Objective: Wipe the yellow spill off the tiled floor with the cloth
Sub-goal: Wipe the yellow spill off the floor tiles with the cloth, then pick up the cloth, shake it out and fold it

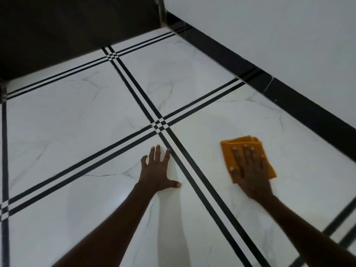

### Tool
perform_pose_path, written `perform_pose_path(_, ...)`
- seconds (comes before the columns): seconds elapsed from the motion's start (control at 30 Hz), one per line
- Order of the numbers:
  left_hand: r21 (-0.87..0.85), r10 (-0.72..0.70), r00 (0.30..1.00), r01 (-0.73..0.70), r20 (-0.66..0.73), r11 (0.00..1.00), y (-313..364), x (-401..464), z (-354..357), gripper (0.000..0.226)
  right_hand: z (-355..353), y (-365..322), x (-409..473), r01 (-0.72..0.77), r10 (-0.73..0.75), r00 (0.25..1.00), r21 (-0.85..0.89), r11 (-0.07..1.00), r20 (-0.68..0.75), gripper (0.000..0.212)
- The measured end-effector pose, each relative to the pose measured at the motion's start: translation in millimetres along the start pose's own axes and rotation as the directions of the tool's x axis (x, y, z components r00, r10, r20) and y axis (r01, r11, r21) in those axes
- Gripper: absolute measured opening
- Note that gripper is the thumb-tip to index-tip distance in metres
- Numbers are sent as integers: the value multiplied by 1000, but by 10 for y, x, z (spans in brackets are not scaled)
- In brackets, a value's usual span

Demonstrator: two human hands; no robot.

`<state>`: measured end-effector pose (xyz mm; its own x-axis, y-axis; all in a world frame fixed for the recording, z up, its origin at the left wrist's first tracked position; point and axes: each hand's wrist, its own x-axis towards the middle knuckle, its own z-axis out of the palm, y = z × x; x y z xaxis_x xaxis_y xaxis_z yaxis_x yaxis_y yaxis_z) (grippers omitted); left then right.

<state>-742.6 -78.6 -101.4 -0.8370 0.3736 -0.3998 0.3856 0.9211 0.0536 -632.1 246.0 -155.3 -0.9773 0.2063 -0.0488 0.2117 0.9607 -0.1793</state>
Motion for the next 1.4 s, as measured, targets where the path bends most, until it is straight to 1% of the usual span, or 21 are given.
perform_pose_path(0.07, -34, 71, 997, -72, -20, 997, 202, 18, 35, 129, -97, 248, 212, -130, 130, 991, 13, 991, -3, 77)
perform_pose_path(0.17, -113, 70, 997, -73, -32, 991, 477, 25, 175, 124, -75, 58, 686, -299, 303, 952, 95, 950, -36, 81)
perform_pose_path(0.2, -116, 63, 997, -68, -41, 991, 505, 25, 236, 123, -13, -109, 793, -290, 296, 953, 80, 954, -65, 79)
perform_pose_path(0.27, -91, 75, 993, -83, -85, 992, 486, 9, 328, 122, 123, -435, 758, -158, 162, 975, 35, 987, -150, 71)
perform_pose_path(0.33, -72, 94, 989, -103, -110, 992, 410, 0, 340, 120, 149, -626, 396, 0, 1, 998, 7, 1000, -55, 74)
perform_pose_path(0.37, -66, 99, 990, -106, -100, 992, 384, -5, 325, 119, 154, -599, 184, 37, -37, 999, 3, 999, -29, 75)
perform_pose_path(0.43, -56, 95, 994, -98, -49, 994, 385, -35, 236, 114, 83, -328, -206, -1, 1, 1000, -1, 1000, -11, 74)
perform_pose_path(0.53, -51, 76, 997, -75, 28, 996, 395, -61, 139, 109, -39, 250, -504, -231, 231, 973, 5, 973, -5, 75)
perform_pose_path(0.6, -23, 68, 997, -68, 37, 997, 429, -76, 102, 107, -146, 421, -387, -306, 304, 951, 18, 952, 57, 80)
perform_pose_path(0.67, 8, 67, 998, -67, 12, 998, 529, -91, 89, 104, -229, 431, -261, -315, 315, 946, -11, 949, 69, 88)
perform_pose_path(0.73, 34, 100, 994, -99, -33, 995, 630, -101, 82, 94, -292, 403, -248, -296, 307, 934, -84, 951, 180, 94)
perform_pose_path(0.77, 34, 130, 990, -128, -46, 991, 675, -99, 77, 89, -342, 418, -292, -258, 272, 943, -93, 962, 194, 96)
perform_pose_path(0.83, 14, 183, 982, -183, -35, 983, 727, -80, 52, 81, -377, 485, -450, -149, 152, 985, -43, 988, 79, 87)
perform_pose_path(0.9, -21, 213, 976, -214, -35, 977, 751, -30, 16, 76, -280, 556, -583, -96, 96, 995, -28, 995, -27, 67)
perform_pose_path(0.97, -37, 210, 977, -211, -26, 977, 787, 12, -33, 73, -261, 583, -514, -62, 58, 996, -54, 997, -73, 44)
perform_pose_path(1.07, -65, 210, 978, -209, 12, 976, 893, 69, -114, 68, -379, 560, -258, -71, 58, 993, -123, 990, -102, 25)
perform_pose_path(1.13, -143, 214, 977, -210, 12, 967, 977, 117, -191, 63, -506, 492, -116, -144, 136, 982, -54, 988, -129, 15)
perform_pose_path(1.23, -420, 184, 983, -157, 25, 894, 1112, 178, -404, 52, -869, 334, 89, -296, 319, 941, 183, 938, -111, 13)
perform_pose_path(1.3, -577, 153, 986, -89, 63, 812, 1195, 193, -610, 47, -1192, 203, 237, -344, 376, 926, 385, 857, -10, 19)
perform_pose_path(1.37, -685, 132, 987, -37, 87, 728, 1266, 204, -865, 47, -1607, 16, 353, -333, 357, 931, 579, 744, 77, 19)
perform_pose_path(1.4, -764, 137, 984, 1, 117, 646, 1293, 203, -1034, 51, -1857, -101, 398, -312, 332, 938, 665, 678, 102, 18)
